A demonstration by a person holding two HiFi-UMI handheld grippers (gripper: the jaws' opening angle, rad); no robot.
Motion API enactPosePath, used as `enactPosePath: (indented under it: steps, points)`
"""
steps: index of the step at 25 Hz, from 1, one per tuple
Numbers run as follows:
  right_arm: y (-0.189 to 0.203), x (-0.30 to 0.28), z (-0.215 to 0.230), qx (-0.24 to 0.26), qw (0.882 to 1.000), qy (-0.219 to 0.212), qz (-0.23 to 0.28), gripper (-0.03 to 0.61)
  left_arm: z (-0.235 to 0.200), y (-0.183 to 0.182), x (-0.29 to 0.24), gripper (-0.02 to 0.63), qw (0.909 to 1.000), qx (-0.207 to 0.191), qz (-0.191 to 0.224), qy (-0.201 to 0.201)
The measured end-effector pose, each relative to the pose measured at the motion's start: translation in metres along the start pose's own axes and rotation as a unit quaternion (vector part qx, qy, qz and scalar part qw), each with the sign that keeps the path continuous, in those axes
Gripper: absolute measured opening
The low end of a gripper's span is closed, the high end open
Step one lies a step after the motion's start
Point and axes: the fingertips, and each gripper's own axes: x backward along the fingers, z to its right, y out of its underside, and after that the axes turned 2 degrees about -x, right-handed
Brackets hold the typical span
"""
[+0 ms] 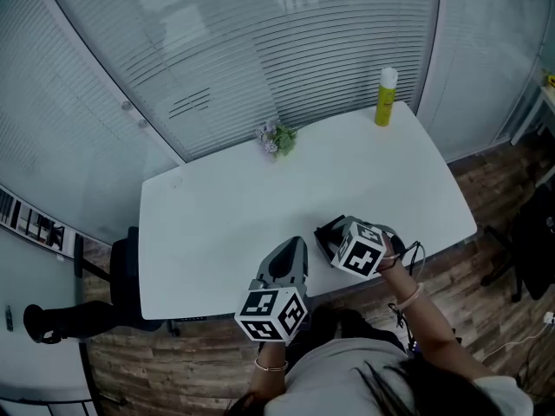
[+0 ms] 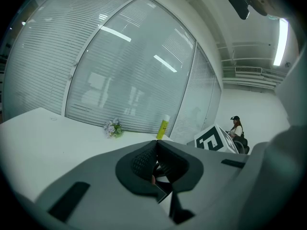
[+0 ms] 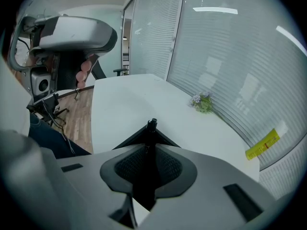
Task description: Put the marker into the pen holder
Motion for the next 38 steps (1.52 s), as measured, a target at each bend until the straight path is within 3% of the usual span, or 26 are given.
enactPosePath:
  steps: [5,12,19,25,30,38]
  points:
    - [-0.007,0.008,0.005,-0.015,0.999,0.016,0.034,0.086,0.002,0.001,0.0,0.018,1.0,0.006,0.0,-0.002]
    - [-0.022,0.039,0.012,-0.066,0.989,0.034,0.131,0.071,0.012,0.004,-0.001,0.018,0.9998,-0.016,-0.003,-0.013]
    - [-0.018,0.068,0.019,-0.107,0.969,0.043,0.22,0.052,0.024,0.004,0.0,0.018,0.9988,-0.033,0.007,-0.036]
    - [-0.004,0.095,0.018,-0.119,0.957,0.049,0.262,0.039,0.045,0.01,0.004,0.018,0.9973,-0.052,0.013,-0.049]
    - [-0.001,0.121,0.026,-0.152,0.933,0.065,0.32,0.026,0.059,0.011,0.003,0.018,0.9962,-0.068,0.019,-0.051]
    - [0.009,0.154,0.024,-0.154,0.919,0.103,0.349,0.026,0.077,0.006,0.009,0.018,0.9947,-0.078,0.045,-0.049]
